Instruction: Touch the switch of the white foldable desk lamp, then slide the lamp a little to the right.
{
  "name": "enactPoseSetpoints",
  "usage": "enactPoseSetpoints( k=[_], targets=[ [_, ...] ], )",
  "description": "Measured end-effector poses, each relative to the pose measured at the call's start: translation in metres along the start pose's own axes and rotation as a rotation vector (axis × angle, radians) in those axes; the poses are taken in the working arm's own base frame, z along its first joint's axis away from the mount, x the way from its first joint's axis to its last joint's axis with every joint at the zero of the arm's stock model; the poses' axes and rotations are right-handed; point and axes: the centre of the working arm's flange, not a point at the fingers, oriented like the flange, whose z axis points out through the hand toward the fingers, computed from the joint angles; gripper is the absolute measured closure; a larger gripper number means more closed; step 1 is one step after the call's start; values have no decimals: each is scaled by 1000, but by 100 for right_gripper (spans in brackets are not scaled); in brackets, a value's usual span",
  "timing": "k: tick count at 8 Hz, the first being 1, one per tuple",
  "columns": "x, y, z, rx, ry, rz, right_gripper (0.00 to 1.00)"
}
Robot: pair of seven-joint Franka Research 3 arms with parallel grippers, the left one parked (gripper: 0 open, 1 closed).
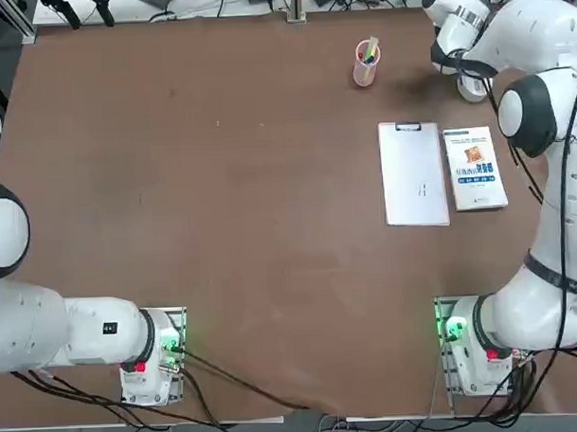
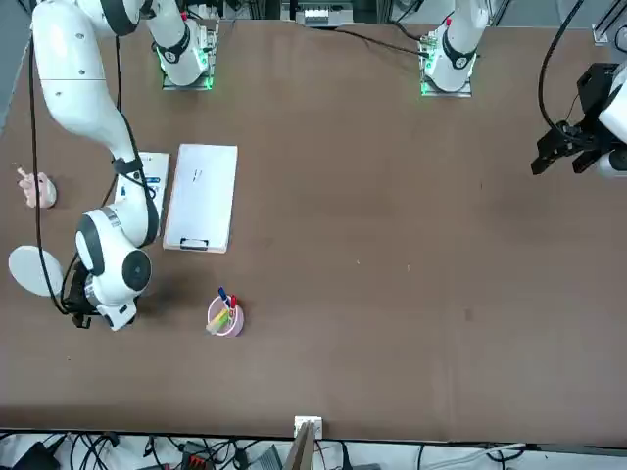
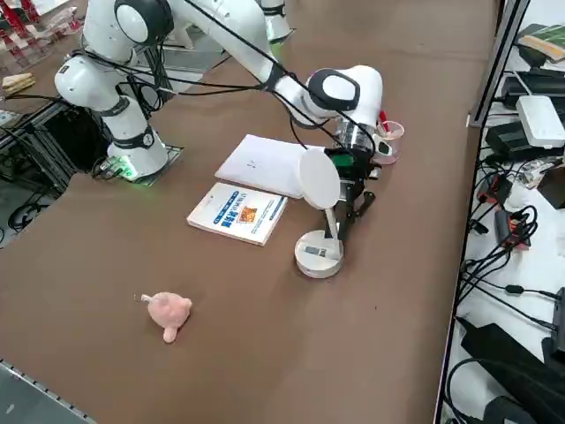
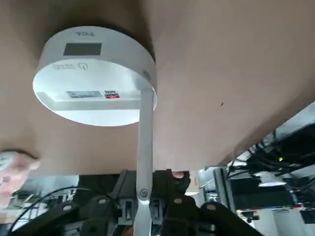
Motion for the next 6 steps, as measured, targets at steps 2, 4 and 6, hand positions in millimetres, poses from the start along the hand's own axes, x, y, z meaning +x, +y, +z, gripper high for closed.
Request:
enactPoseSetpoints(
  k=[2, 4, 6],
  targets=[
    [-29, 0, 8, 80, 39, 67, 84],
    [-72, -9, 33, 194, 63, 166, 84],
    [-108, -22, 66, 293, 35, 266, 84]
  ],
)
